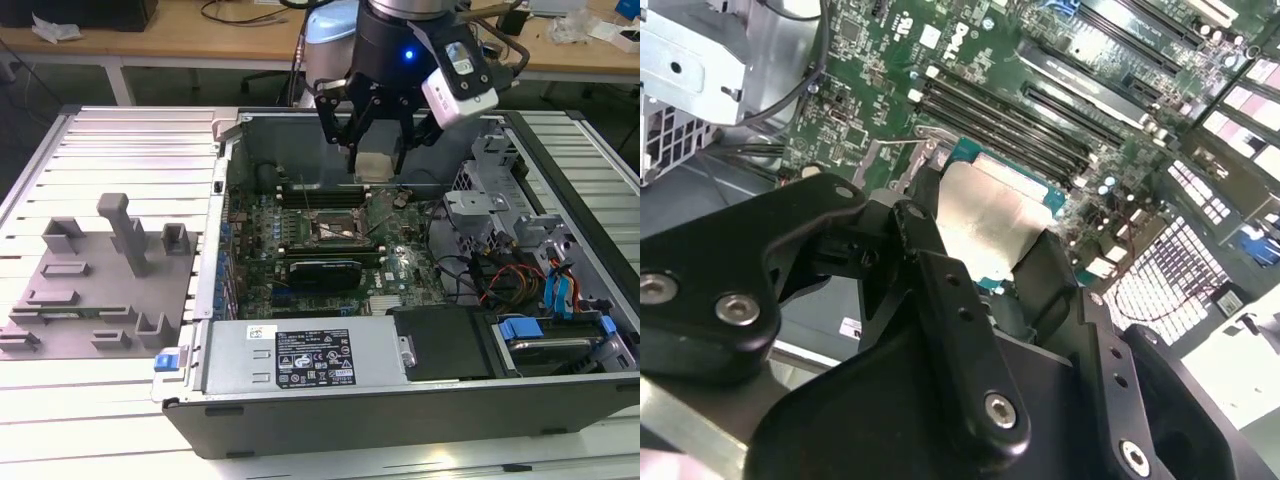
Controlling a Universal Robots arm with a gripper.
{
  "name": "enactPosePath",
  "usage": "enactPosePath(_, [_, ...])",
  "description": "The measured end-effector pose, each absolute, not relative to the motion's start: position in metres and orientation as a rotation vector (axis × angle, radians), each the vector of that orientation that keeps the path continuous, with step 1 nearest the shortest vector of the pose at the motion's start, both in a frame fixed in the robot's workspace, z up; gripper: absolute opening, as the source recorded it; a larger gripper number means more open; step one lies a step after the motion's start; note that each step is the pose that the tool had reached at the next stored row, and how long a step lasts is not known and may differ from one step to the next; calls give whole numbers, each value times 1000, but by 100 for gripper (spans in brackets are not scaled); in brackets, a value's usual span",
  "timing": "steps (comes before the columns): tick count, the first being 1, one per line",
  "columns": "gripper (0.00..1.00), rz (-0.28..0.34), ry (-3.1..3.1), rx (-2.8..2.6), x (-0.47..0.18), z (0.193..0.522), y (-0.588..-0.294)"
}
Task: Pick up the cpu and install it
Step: 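Pick up the cpu and move it towards the insertion slot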
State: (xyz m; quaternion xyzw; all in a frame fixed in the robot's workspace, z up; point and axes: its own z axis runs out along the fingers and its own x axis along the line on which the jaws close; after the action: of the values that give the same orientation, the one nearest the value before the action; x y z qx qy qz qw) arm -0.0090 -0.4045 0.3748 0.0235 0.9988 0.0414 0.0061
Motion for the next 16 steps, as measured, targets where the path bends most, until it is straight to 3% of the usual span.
enactPosePath(16, [54, 130, 3126, 72, -9, 336, -390])
